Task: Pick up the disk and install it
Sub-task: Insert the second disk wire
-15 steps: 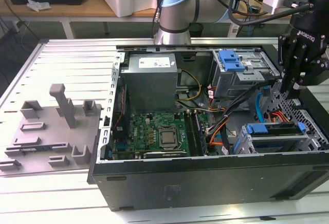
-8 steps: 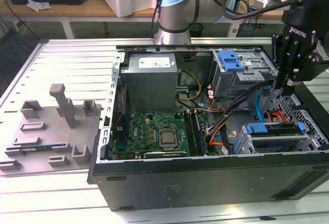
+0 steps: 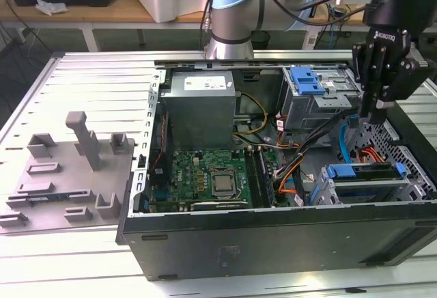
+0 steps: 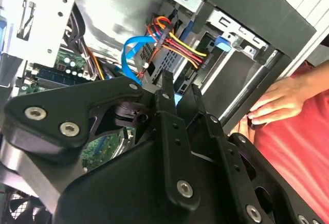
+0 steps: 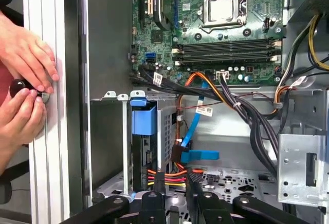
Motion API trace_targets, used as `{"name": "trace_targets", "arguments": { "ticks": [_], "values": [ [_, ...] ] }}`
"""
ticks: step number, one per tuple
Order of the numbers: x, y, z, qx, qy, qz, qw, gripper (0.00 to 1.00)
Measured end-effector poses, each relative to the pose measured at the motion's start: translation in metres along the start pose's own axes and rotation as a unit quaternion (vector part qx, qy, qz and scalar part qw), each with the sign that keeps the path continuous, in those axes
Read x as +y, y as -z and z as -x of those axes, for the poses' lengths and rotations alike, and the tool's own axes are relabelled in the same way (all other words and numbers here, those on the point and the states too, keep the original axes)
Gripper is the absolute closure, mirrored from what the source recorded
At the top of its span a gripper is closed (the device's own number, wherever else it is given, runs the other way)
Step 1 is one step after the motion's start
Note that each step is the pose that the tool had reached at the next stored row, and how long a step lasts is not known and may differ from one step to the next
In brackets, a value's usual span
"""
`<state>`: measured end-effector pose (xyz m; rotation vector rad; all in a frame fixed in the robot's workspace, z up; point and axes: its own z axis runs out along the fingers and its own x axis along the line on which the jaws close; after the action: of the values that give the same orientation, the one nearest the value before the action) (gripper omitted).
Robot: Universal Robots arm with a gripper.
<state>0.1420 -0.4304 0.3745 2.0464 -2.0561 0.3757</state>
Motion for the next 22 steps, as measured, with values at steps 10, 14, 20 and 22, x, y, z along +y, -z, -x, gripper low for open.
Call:
{"name": "trace_targets", "arguments": {
  "ticks": [10, 14, 20, 22],
  "values": [
    [0.0056, 0.0013, 0.0127, 0.0247, 0.001, -0.0003, 0.9997, 0.69],
    [0.0059, -0.0002, 0.0155, 0.0355, 0.001, -0.0003, 0.9994, 0.69],
    [0.0094, -0.0014, 0.0212, 0.0455, 0.001, -0.0004, 0.999, 0.69],
    [0.0118, -0.0022, 0.022, 0.048, 0.001, -0.0004, 0.9988, 0.69]
  ]
}}
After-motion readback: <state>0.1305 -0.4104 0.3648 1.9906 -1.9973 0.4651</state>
